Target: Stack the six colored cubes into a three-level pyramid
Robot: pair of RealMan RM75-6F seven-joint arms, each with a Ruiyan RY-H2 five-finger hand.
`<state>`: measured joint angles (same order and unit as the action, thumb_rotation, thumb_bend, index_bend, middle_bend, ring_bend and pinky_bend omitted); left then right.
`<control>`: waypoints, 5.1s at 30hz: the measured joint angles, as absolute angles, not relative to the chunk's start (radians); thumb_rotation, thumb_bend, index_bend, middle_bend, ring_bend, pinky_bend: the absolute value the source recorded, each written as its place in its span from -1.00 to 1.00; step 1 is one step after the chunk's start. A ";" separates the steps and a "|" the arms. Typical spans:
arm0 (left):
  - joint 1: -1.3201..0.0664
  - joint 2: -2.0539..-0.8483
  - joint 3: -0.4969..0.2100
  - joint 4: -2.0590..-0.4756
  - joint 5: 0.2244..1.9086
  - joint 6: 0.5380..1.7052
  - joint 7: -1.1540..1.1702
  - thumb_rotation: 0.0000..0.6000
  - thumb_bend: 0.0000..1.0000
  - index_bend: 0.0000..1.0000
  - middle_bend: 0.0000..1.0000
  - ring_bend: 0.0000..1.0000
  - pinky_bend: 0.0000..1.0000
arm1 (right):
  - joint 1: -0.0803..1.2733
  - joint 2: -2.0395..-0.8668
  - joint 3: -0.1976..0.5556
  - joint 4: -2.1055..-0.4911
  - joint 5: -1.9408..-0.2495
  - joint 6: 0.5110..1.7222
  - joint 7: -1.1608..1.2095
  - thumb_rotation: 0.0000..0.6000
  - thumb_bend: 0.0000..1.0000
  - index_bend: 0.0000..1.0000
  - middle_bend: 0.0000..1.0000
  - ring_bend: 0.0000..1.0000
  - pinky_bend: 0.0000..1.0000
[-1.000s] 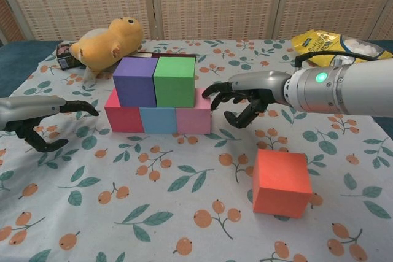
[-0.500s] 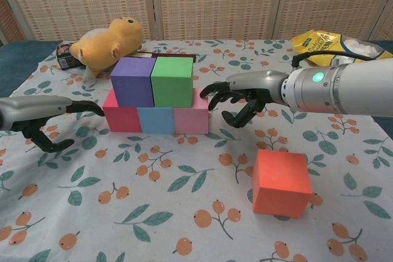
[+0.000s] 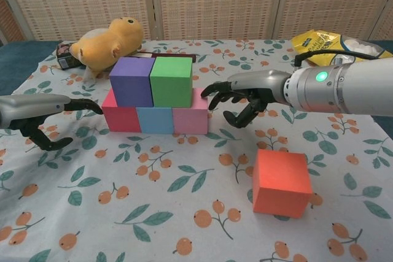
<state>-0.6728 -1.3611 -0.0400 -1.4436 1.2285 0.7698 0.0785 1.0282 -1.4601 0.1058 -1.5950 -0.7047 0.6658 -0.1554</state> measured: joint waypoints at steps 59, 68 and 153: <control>-0.436 -1.103 -0.057 -1.523 1.353 1.060 -0.224 1.00 0.01 -0.75 -1.00 -1.00 -0.96 | 0.661 -1.310 -0.110 -1.979 -1.022 1.013 -0.527 1.00 -1.00 -0.89 -0.77 -1.00 -1.00; -0.432 -1.107 -0.059 -1.509 1.365 1.060 -0.246 1.00 0.02 -0.75 -1.00 -1.00 -0.96 | 0.653 -1.359 -0.089 -1.939 -1.018 1.009 -0.524 1.00 -0.92 -0.71 -0.76 -1.00 -1.00; -0.350 -1.136 -0.025 -1.620 1.505 1.242 -0.093 1.00 0.01 -0.76 -1.00 -1.00 -0.96 | 1.539 -1.305 0.172 -1.583 -0.242 0.620 -0.408 1.00 -0.48 -0.43 -0.44 -1.00 -1.00</control>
